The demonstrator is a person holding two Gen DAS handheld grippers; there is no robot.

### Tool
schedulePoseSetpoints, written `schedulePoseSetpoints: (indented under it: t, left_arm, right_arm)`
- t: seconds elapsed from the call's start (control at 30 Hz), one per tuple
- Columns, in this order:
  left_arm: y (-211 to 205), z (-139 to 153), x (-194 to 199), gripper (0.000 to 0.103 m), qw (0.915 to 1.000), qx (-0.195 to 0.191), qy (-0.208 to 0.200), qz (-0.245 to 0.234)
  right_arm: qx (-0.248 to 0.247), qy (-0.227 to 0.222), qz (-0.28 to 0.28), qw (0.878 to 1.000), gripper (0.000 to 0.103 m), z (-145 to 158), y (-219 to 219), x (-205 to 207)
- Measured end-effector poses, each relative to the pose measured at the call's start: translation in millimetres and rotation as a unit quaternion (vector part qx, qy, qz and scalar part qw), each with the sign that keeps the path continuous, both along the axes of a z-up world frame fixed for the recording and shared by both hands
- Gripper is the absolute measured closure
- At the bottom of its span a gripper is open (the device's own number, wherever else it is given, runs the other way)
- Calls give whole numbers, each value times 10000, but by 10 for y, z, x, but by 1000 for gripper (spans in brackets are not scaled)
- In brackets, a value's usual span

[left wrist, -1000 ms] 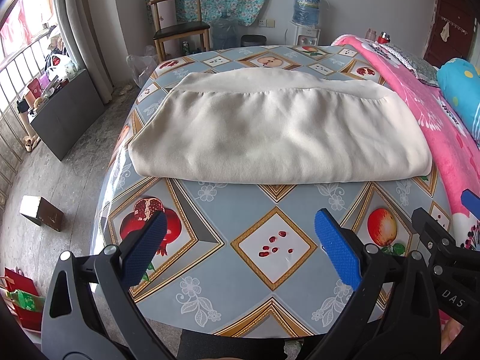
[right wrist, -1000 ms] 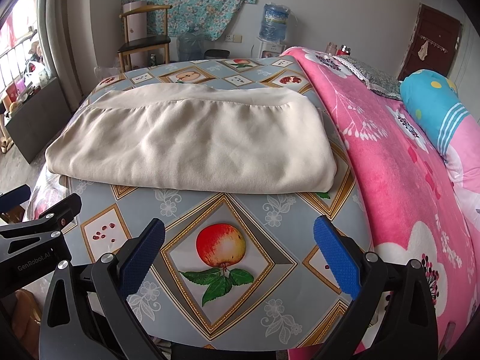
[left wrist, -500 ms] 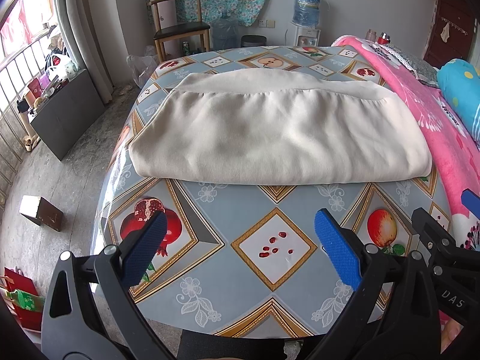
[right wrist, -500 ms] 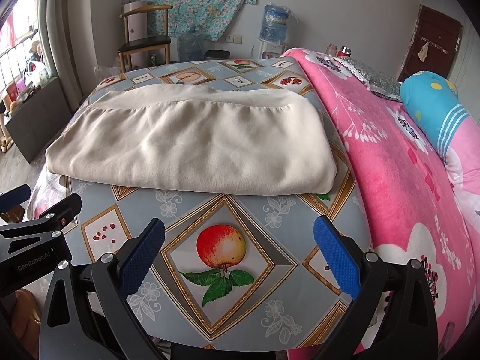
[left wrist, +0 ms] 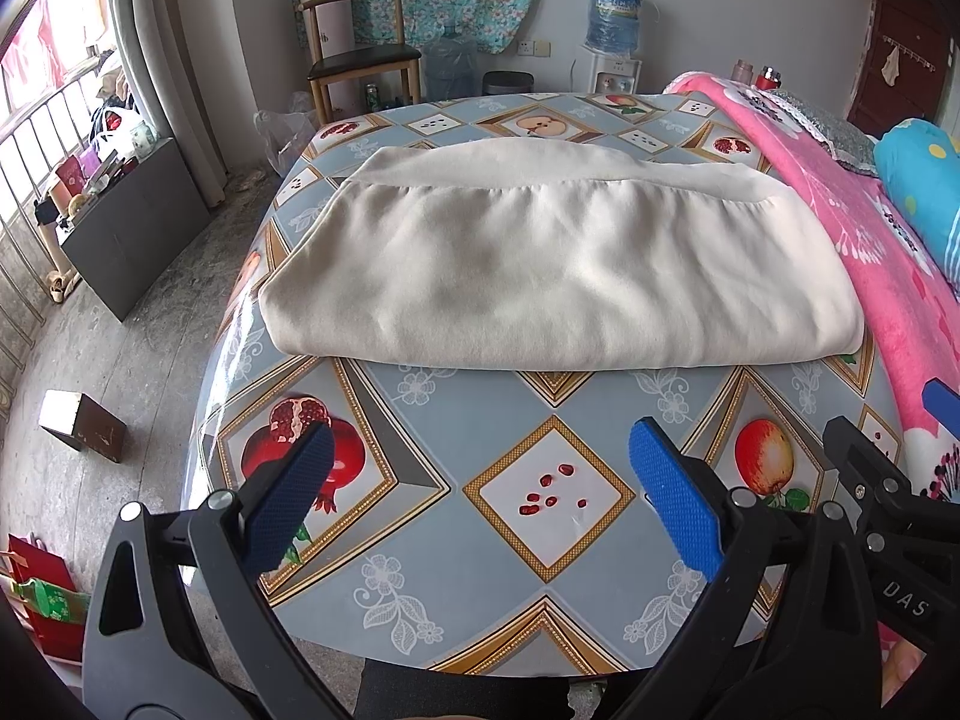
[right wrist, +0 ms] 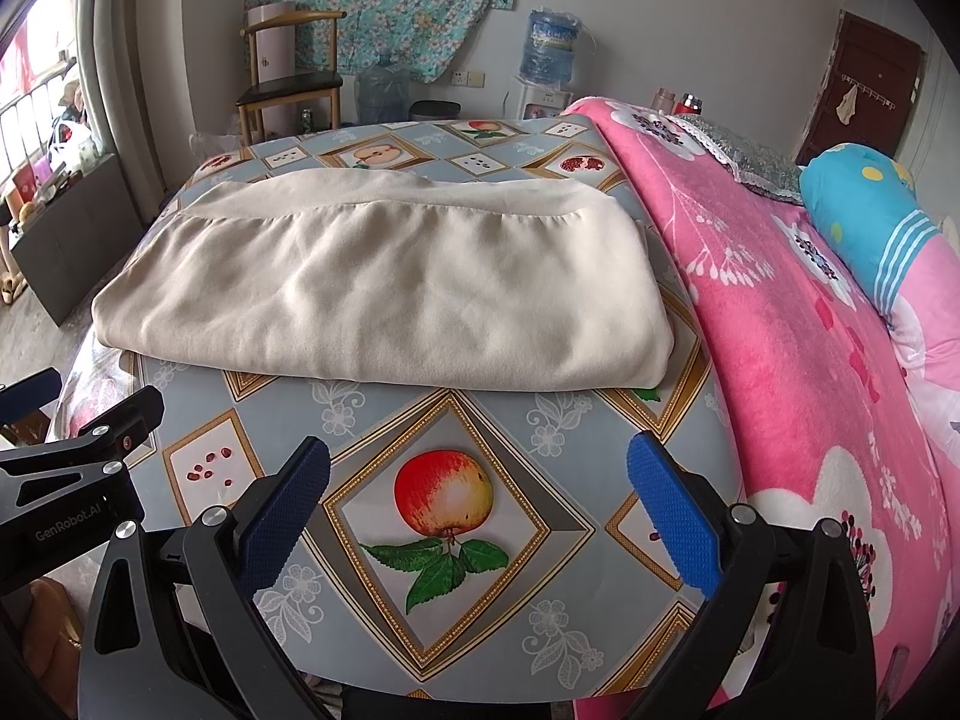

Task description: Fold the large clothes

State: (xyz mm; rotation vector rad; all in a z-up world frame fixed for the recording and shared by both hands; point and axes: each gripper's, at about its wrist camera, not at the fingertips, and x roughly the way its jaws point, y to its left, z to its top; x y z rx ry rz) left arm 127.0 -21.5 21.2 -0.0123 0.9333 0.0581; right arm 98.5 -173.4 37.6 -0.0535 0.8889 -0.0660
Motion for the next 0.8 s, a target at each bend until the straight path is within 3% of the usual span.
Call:
schedulePoseSetpoints:
  t: [0.8]
  left_arm:
    - [0,4,4,8,10000,3,-6,10]
  right_arm:
    - [-20,0,2,10000,6,3,38,-4]
